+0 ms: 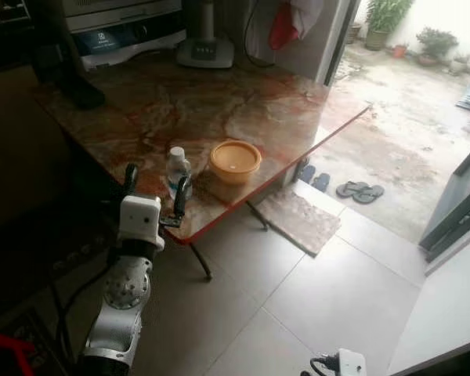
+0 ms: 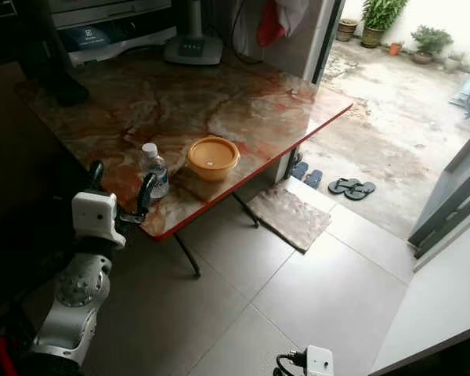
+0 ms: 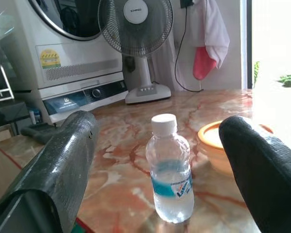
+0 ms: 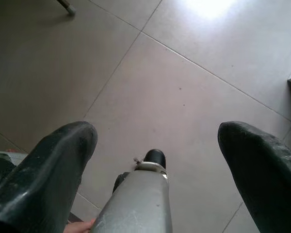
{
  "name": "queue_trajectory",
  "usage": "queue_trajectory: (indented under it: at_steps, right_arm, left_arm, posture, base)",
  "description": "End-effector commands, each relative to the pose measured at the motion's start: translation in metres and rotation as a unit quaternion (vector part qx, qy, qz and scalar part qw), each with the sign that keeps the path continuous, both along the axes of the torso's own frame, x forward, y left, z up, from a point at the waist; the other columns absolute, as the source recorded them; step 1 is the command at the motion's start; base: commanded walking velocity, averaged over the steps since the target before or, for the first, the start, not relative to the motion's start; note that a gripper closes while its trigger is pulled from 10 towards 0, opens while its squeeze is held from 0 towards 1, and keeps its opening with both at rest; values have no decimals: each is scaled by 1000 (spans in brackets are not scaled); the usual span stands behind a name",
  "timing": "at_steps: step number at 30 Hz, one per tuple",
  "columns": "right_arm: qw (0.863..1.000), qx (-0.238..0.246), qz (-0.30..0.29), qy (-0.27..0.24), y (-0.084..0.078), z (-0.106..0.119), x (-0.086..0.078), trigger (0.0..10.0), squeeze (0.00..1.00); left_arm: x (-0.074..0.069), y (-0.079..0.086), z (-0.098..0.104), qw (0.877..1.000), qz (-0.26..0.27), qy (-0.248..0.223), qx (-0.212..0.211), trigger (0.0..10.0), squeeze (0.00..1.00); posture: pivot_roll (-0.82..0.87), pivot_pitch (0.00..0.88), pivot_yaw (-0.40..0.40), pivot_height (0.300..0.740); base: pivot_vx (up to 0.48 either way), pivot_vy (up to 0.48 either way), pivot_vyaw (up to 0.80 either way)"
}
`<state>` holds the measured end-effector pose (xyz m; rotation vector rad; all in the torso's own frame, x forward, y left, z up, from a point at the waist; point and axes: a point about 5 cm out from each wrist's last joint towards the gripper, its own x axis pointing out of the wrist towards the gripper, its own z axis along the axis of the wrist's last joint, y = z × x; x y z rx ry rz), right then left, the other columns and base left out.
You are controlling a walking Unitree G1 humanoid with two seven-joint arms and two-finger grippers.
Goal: Restocking fridge
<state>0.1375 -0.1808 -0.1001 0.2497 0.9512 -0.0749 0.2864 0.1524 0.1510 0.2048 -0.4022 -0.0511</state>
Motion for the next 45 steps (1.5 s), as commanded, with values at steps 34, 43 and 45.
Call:
queue_trajectory:
  at_steps: [34, 43, 45]
  right_arm:
    - [999, -34, -7, 25, -22, -9, -53, 10000, 0]
    - [999, -23, -22, 19, -4, -10, -48, 10000, 0]
    - [999, -21, -27, 17, -3, -10, -48, 10000, 0]
  left_arm:
    - [-45, 10, 14, 999, -9, 34, 9, 10000, 0]
    - [-25, 24, 30, 1000, 27, 8, -9, 10000, 0]
    - [-24, 23, 32, 999, 31, 3, -13, 10000, 0]
  posture:
    - [140, 92, -46, 740]
    - [155, 80, -56, 740]
    - [158, 80, -48, 740]
  base:
    - [0, 0, 0]
    - [0, 0, 0]
    - [0, 0, 0]
